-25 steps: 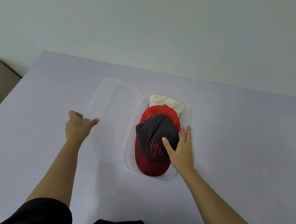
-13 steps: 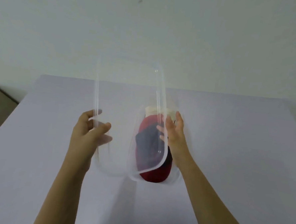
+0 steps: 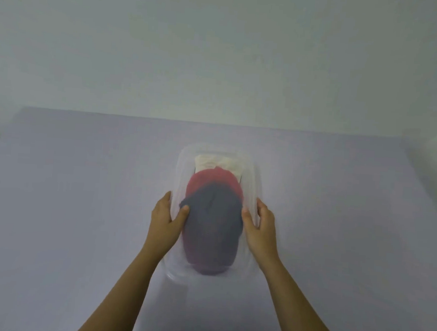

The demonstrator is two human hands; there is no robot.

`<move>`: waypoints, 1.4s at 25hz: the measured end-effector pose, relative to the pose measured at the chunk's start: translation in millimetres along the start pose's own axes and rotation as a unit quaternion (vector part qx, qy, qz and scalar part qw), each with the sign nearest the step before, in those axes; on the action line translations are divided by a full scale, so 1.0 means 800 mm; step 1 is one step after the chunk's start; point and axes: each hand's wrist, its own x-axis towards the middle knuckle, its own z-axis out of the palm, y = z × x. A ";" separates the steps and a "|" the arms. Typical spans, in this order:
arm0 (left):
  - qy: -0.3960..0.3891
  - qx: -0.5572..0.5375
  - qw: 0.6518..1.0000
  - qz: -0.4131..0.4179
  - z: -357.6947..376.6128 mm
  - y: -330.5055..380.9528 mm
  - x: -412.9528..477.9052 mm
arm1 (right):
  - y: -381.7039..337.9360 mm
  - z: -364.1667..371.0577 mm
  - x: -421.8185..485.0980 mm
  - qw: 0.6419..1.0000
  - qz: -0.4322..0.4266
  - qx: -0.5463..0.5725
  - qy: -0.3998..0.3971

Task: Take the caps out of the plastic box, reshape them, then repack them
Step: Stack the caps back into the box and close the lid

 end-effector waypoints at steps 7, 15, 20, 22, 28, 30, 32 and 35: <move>-0.035 0.082 0.995 0.045 0.016 -0.021 0.029 | 0.020 0.017 0.021 0.999 0.014 0.030 -0.026; -0.048 0.117 0.991 0.053 0.022 -0.028 0.040 | 0.029 0.017 0.023 0.996 0.041 0.075 -0.009; 0.015 0.173 0.982 0.074 0.026 -0.025 0.034 | 0.031 0.026 0.021 0.999 0.026 0.021 0.015; 0.029 0.180 0.980 0.079 0.027 -0.025 0.033 | 0.032 0.028 0.020 0.999 0.030 0.006 0.021; 0.040 0.216 0.975 0.042 0.028 -0.021 0.031 | 0.025 0.029 0.021 0.998 0.055 -0.003 0.033; 0.030 0.226 0.972 0.048 0.027 -0.018 0.029 | 0.022 0.029 0.016 0.999 0.038 -0.017 0.027; 0.001 0.191 0.979 0.070 0.019 -0.017 0.030 | 0.017 0.024 0.016 0.999 0.035 -0.014 -0.005; -0.023 0.075 0.997 0.009 0.009 -0.034 0.016 | 0.031 0.014 -0.001 0.997 0.073 -0.028 -0.027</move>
